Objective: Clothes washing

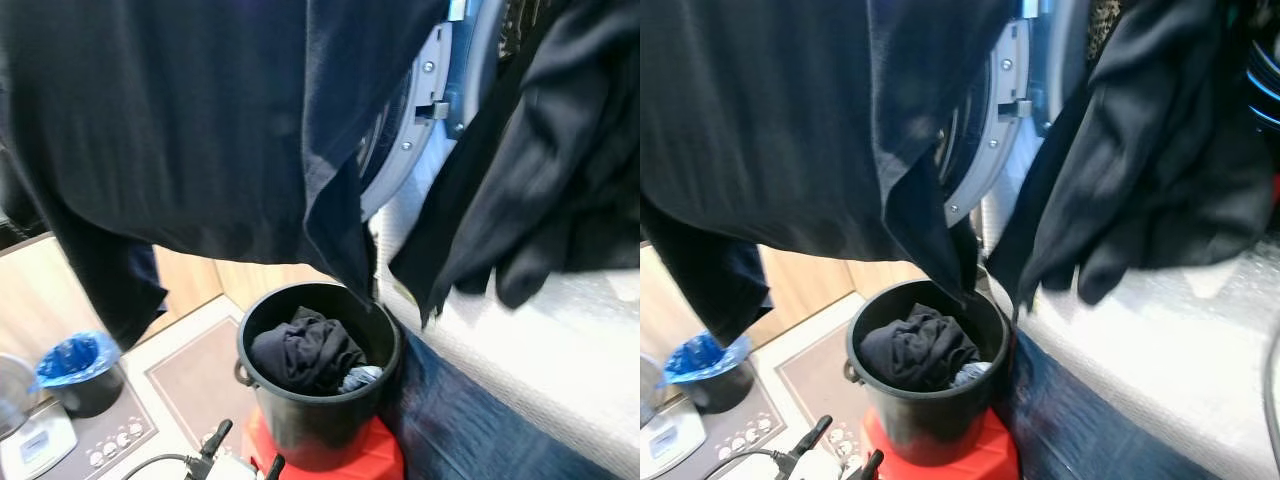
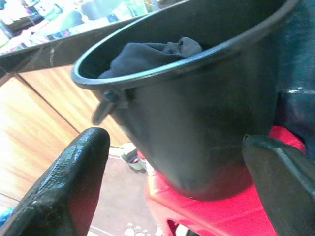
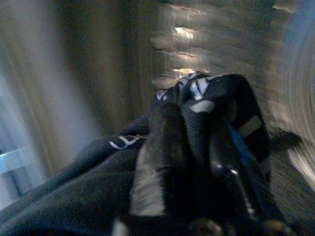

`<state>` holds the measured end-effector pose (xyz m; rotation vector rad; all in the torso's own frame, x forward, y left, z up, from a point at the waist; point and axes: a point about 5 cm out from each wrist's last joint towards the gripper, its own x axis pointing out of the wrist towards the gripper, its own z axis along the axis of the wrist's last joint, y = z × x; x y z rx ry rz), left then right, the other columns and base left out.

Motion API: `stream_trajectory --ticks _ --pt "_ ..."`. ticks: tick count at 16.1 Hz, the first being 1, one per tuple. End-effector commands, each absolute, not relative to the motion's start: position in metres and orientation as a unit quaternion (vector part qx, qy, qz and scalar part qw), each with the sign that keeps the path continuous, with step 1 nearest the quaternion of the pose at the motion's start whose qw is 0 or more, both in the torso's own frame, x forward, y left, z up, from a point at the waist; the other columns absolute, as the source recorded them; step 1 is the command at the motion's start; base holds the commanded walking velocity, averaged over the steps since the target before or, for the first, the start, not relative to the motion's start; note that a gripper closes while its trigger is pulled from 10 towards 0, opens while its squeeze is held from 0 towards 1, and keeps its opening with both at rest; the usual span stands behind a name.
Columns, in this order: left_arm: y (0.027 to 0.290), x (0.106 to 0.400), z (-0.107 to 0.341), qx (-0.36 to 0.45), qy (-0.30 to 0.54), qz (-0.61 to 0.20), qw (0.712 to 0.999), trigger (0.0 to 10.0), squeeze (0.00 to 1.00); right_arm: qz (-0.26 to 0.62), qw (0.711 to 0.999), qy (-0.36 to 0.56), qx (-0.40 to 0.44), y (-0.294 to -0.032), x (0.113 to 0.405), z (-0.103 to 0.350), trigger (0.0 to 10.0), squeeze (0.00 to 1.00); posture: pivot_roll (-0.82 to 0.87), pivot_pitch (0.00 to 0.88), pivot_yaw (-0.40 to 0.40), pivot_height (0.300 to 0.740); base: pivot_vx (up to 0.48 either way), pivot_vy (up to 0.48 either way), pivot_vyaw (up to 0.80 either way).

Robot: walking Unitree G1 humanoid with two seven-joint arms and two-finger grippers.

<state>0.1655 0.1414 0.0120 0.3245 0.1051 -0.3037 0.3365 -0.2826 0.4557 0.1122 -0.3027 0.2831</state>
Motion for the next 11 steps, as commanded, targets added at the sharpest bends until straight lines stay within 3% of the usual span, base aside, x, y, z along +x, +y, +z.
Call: stream_trajectory --ticks 1,4,6,8,11 --pt "0.142 0.165 0.013 0.161 0.049 -0.147 0.975 10.0 0.0 0.081 0.985 -0.142 0.058 -0.291 0.341 0.46 10.0 0.0 -0.11 0.014 0.02 0.74 0.0 0.0 0.0" --pt "0.141 0.163 0.013 0.157 0.051 -0.143 0.976 10.0 0.0 -0.083 0.987 -0.128 0.054 -0.31 0.347 0.465 10.0 0.0 -0.11 0.022 0.008 0.74 0.0 0.0 0.0" --pt "0.14 0.163 0.013 0.154 0.052 -0.138 0.977 10.0 0.0 -0.21 0.956 -0.182 0.094 -0.326 0.337 0.484 10.0 0.0 -0.11 0.025 0.003 0.74 0.0 0.0 0.0" --pt "0.139 0.164 0.013 0.15 0.053 -0.136 0.978 10.0 0.0 -0.254 0.919 -0.262 0.151 -0.335 0.32 0.506 10.0 0.0 -0.11 0.026 0.0 0.74 0.0 0.0 0.0" --pt "0.139 0.163 0.013 0.147 0.052 -0.131 0.979 10.0 0.0 -0.285 0.89 -0.314 0.168 -0.34 0.304 0.524 10.0 0.0 -0.1 0.029 -0.006 0.74 0.0 0.0 0.0"
